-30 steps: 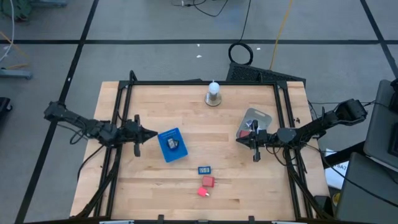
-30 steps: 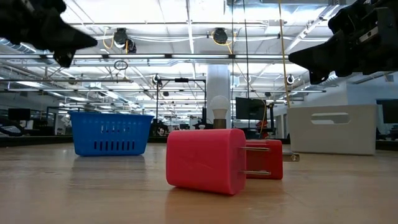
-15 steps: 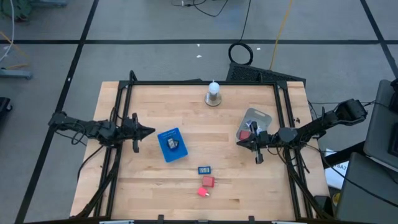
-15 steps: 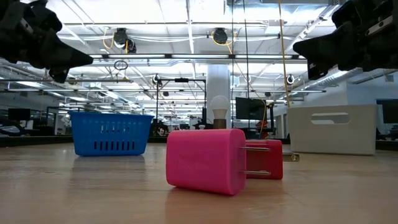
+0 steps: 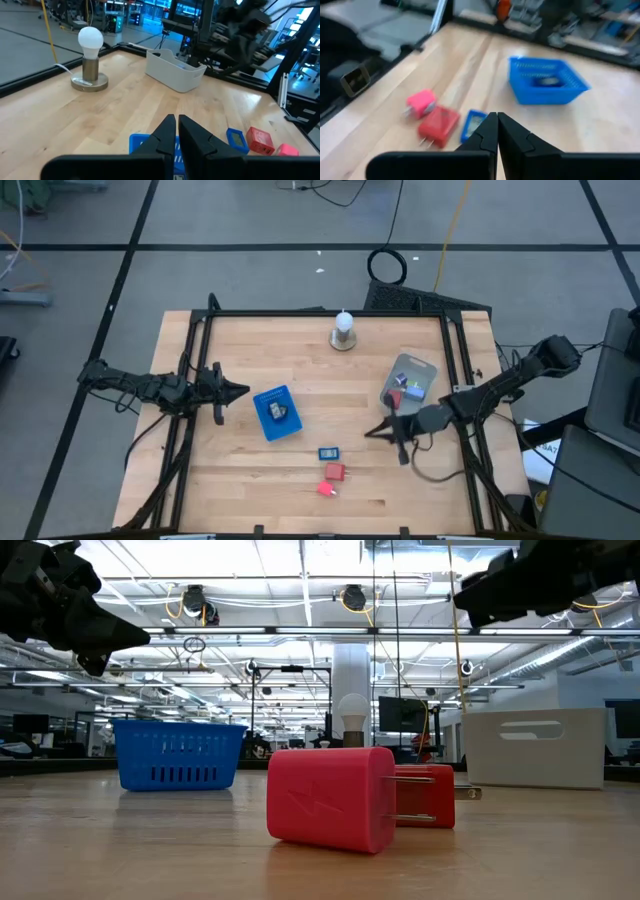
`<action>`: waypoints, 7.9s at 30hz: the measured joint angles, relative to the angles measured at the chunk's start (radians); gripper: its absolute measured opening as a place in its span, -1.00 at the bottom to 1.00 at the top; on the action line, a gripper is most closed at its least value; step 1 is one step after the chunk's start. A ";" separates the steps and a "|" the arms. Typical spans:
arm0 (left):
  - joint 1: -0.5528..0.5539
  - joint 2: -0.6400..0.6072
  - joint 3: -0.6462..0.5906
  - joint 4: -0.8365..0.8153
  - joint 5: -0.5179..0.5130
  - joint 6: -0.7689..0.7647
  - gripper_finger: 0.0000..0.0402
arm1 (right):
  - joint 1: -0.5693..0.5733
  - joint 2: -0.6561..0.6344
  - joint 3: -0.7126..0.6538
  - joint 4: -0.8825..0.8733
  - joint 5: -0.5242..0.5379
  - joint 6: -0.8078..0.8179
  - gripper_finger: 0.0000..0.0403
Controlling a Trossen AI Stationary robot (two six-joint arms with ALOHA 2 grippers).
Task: Pick & Place Office items
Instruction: Put the red charger adapter into the gray bin, then put the light blue digital timer into the blue bin
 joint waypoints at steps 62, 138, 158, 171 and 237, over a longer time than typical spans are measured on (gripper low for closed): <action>0.000 0.000 0.000 -0.052 0.073 -0.085 -0.89 | 0.087 0.785 0.650 -0.493 0.031 0.516 0.48; 0.000 0.000 0.001 -0.096 0.052 -0.071 -0.89 | -0.344 -0.296 0.204 -1.127 0.209 0.476 0.01; 0.000 0.000 0.001 -0.097 0.054 -0.052 -0.89 | -0.452 -0.096 0.116 -1.155 0.053 0.462 0.01; 0.000 0.000 0.001 -0.098 0.055 -0.058 -0.89 | -0.443 -0.240 0.114 -1.048 0.050 0.441 0.84; -0.041 1.604 0.995 -0.076 0.225 -0.109 -0.56 | -0.153 -0.944 -0.499 -0.132 0.101 0.091 -1.00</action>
